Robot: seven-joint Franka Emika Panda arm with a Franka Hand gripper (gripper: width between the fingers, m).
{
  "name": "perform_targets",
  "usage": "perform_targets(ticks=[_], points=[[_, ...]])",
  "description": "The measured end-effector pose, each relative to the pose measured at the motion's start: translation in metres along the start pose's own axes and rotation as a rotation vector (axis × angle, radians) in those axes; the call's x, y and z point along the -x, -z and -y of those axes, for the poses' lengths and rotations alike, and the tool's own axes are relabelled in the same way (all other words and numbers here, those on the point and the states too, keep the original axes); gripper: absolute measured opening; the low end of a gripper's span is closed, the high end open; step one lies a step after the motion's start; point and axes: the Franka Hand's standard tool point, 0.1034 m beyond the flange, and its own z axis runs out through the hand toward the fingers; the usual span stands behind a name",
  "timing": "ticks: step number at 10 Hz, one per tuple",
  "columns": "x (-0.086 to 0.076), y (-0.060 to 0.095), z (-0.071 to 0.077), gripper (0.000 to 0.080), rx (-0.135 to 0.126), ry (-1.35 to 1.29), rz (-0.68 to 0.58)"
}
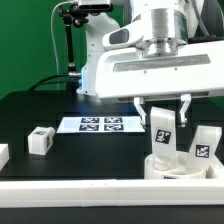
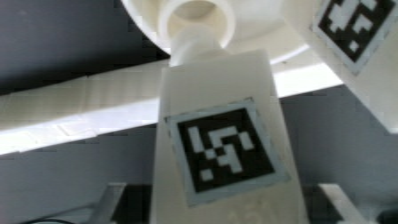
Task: Assemble stool
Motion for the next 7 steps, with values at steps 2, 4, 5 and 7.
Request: perform_targets(ticks=[2,4,5,7], points=[[0.006,0.000,0.000,0.0328,0.001,0.006,0.003],[0.011,0.000,0.002,0.0328,0.001,0.009,0.007],[0.013,-0.002,0.001,0.0328,0.002,0.012,0.010],[0.016,-0.004,-0.001,0.0328,0.007,0.012,0.013]])
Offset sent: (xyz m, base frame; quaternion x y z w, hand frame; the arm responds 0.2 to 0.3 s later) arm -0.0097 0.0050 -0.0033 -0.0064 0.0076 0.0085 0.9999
